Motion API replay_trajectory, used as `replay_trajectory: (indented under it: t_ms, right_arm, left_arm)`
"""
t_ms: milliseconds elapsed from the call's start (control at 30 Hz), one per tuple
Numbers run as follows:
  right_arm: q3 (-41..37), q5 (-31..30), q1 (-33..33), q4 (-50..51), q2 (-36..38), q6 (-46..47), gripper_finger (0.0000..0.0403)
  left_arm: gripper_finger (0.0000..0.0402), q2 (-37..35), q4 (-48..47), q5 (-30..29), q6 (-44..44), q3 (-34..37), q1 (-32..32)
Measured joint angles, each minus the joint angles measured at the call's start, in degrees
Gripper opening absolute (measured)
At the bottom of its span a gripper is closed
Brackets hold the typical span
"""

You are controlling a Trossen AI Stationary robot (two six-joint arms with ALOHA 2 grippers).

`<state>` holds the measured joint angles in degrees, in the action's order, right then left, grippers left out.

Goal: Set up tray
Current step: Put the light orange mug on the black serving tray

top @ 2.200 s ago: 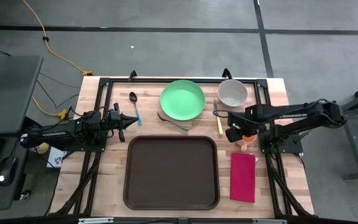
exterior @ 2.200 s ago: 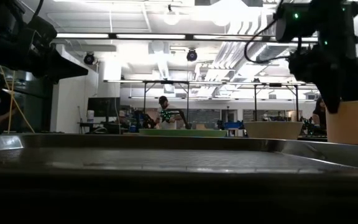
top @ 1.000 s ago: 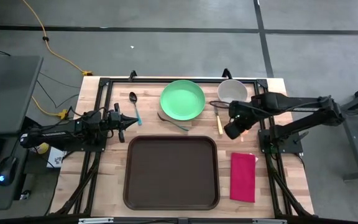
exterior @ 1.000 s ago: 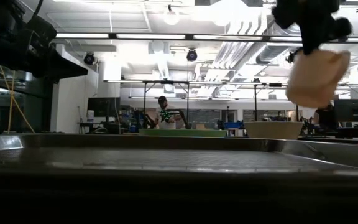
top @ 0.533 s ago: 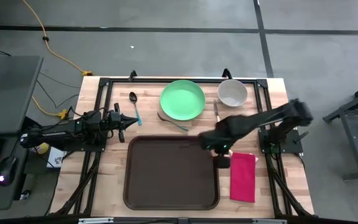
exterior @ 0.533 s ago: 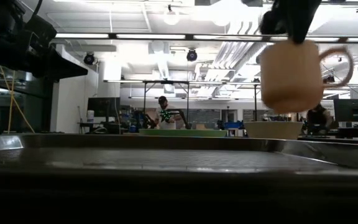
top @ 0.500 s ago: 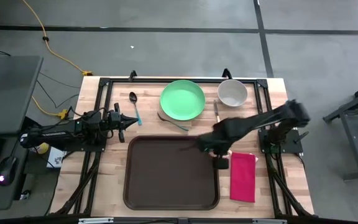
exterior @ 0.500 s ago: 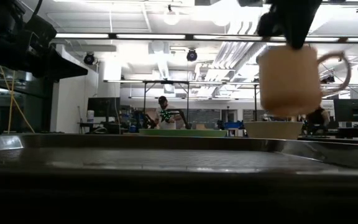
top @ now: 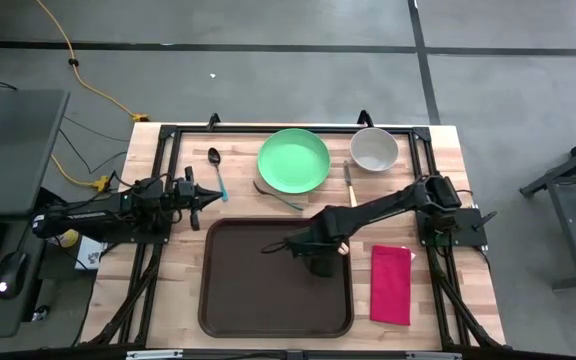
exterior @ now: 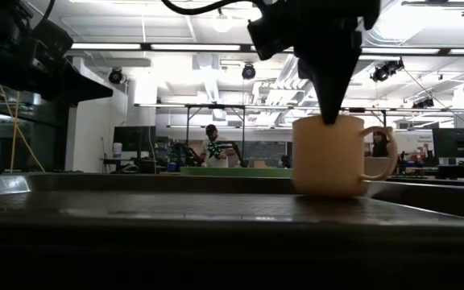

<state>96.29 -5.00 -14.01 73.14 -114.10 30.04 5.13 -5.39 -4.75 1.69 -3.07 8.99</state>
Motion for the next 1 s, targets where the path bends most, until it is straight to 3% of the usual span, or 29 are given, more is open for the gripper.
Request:
replay_trajectory:
  t_ms: [233, 567, 1000]
  right_arm:
    - [0.0, -0.22, 0.39, 0.66, 0.0, 2.36, 0.0]
    - [0.0, 5.37, 0.62, 0.75, 0.0, 3.02, 0.0]
    - [0.0, 3.35, 3.13, 0.73, 0.0, 3.35, 0.0]
  left_arm:
    - [0.0031, 0.0, -0.35, 2.92, 0.0, 0.0, 0.0]
    - [0.0031, 0.0, -0.39, 3.21, 0.0, 0.02, 0.0]
    - [0.0031, 0.0, -0.39, 3.28, 1.32, 0.02, -0.01]
